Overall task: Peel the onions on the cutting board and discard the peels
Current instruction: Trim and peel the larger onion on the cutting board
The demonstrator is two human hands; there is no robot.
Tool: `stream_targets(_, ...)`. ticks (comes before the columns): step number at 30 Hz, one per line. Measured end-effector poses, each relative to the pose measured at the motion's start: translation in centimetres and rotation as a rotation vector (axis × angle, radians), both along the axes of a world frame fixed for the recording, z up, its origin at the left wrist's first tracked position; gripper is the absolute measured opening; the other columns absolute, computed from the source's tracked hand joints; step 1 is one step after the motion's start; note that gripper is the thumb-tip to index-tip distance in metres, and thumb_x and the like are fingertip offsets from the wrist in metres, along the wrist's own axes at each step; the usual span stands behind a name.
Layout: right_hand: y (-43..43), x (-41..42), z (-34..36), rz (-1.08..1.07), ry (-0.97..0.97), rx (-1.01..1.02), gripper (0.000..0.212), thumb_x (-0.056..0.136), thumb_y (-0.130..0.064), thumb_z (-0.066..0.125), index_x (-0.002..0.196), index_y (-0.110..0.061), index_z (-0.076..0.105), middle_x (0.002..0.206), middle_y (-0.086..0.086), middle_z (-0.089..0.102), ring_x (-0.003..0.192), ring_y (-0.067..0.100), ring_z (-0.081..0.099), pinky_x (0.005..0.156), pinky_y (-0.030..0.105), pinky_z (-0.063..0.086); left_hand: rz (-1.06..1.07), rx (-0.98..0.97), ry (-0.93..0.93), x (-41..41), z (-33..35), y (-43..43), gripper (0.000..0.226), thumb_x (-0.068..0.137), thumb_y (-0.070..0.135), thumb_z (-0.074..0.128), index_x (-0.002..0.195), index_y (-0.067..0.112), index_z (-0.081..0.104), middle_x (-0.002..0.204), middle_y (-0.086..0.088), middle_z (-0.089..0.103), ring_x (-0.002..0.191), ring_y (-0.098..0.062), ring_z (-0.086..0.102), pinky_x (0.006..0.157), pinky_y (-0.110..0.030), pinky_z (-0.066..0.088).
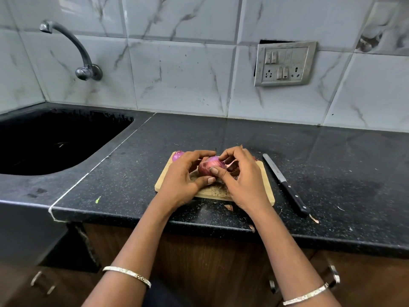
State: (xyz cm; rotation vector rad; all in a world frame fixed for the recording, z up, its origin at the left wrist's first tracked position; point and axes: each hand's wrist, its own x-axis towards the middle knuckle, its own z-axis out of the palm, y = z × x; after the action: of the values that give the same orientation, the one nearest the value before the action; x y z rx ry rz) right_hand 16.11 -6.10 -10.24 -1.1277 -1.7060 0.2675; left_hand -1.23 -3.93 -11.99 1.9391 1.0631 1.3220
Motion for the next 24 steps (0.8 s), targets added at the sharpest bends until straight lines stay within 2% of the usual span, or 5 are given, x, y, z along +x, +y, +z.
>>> stream_targets(6, 0.1, 0.1, -0.1, 0.010, -0.012, -0.014, 0.019, 0.087, -0.021, 0.077, 0.098, -0.021, 0.061, 0.095, -0.010, 0.059, 0.090, 0.009, 0.057, 0.078, 0.020, 0.044, -0.011, 0.002, -0.018, 0.0, 0.1, 0.0, 0.061, 0.075, 0.005, 0.087, 0.129, 0.025, 0.066, 0.128, 0.003, 0.065, 0.119, -0.013, 0.064, 0.106, -0.044, 0.053)
stream_targets(10, 0.5, 0.1, -0.4, -0.010, -0.042, 0.002, 0.006, 0.094, -0.018, 0.068, 0.095, -0.016, 0.062, 0.093, -0.005, 0.063, 0.091, 0.015, 0.057, 0.078, 0.026, 0.041, 0.068, 0.092, 0.059, 0.1, 0.3, -0.1, 0.062, 0.070, 0.005, 0.090, 0.125, 0.024, 0.070, 0.123, 0.004, 0.063, 0.116, -0.011, 0.062, 0.104, -0.041, 0.052)
stream_targets(14, 0.8, 0.1, -0.6, -0.033, -0.090, -0.013, 0.006, 0.095, -0.011, 0.065, 0.092, -0.015, 0.061, 0.091, -0.004, 0.062, 0.090, 0.017, 0.055, 0.077, 0.019, 0.037, 0.134, 0.139, 0.126, 0.2, 0.6, -0.3, 0.059, 0.070, 0.007, 0.090, 0.123, 0.024, 0.072, 0.120, 0.006, 0.061, 0.114, -0.010, 0.059, 0.102, -0.038, 0.052)
stream_targets(18, 0.9, 0.0, -0.7, -0.044, -0.176, -0.055, 0.008, 0.097, -0.007, 0.058, 0.091, -0.013, 0.058, 0.093, -0.003, 0.059, 0.095, 0.019, 0.049, 0.084, 0.031, 0.035, 0.127, 0.105, 0.122, 0.2, 0.6, -0.5, 0.058, 0.071, 0.004, 0.089, 0.123, 0.024, 0.072, 0.121, 0.005, 0.060, 0.116, -0.009, 0.058, 0.099, -0.032, 0.054)
stream_targets(24, 1.0, -0.2, -1.1, -0.072, -0.246, -0.066, 0.016, 0.098, -0.009, 0.050, 0.089, -0.020, 0.044, 0.094, -0.002, 0.053, 0.096, 0.023, 0.048, 0.101, 0.042, 0.035, 0.189, 0.099, 0.105, 0.2, 0.5, -0.2, 0.057, 0.074, 0.011, 0.089, 0.126, 0.024, 0.069, 0.120, 0.005, 0.061, 0.112, -0.012, 0.061, 0.103, -0.041, 0.052)
